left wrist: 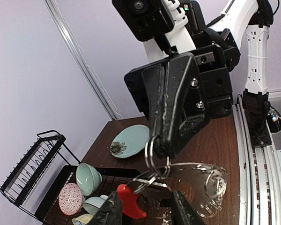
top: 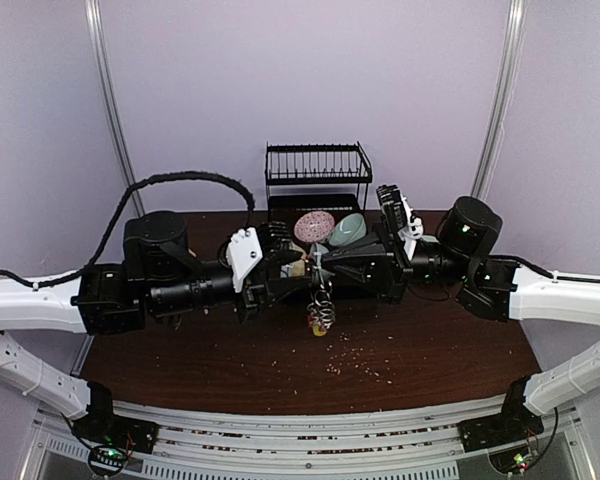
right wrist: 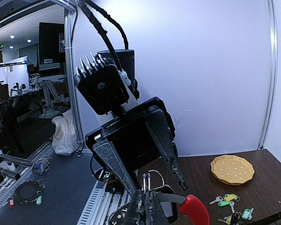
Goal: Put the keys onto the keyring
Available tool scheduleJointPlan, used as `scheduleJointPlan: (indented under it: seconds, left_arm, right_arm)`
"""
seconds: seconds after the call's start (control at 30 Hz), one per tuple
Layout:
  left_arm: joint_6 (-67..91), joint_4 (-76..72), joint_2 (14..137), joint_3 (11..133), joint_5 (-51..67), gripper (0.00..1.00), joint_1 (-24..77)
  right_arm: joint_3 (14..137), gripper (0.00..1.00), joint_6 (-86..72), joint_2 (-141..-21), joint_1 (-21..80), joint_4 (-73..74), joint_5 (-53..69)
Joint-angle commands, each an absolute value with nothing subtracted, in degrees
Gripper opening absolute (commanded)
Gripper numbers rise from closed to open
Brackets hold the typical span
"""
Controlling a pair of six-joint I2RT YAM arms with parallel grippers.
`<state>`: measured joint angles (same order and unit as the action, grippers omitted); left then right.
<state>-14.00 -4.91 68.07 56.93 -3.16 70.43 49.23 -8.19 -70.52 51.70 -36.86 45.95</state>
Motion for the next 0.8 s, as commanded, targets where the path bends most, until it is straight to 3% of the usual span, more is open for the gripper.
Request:
scheduleJointPlan:
  seconds: [0.0, 0.1, 0.2, 0.43, 0.67, 0.77]
  left_arm:
    - [-13.02, -11.74, 69.24, 56.12, -1.27, 0.39, 69.96]
    - [-12.52, -12.36, 70.45, 56.43, -2.61, 0.38, 70.02]
    - [-11.92, -14.62, 70.4, 55.98, -4.11, 0.29, 69.96]
    - [-11.69, -15.27, 70.51, 55.63, -3.3, 0.28, 70.04]
    - [-11.15, -14.86, 70.06, 55.11, -5.12, 0.01, 70.05]
    - [-10.48, -14.64, 70.44, 55.03, -5.89, 0.0, 70.0]
  right_arm:
    - [49.47, 0.0, -9.16, -70.49, 52.02, -40.24, 46.87]
    - [49.48, 0.0, -9.47, -70.49, 52.09, -40.49, 46.84]
    - [49.42, 0.0, -9.65, -70.58, 52.21, -40.56, 46.83]
    - [49.13, 0.0, -9.54, -70.06, 52.24, -40.56, 45.65]
    - [48.73, 0.0, -9.96, -69.87, 52.21, -40.5, 43.58]
    - [48.11, 0.0, -11.41, -69.87, 52.21, -42.5, 40.79]
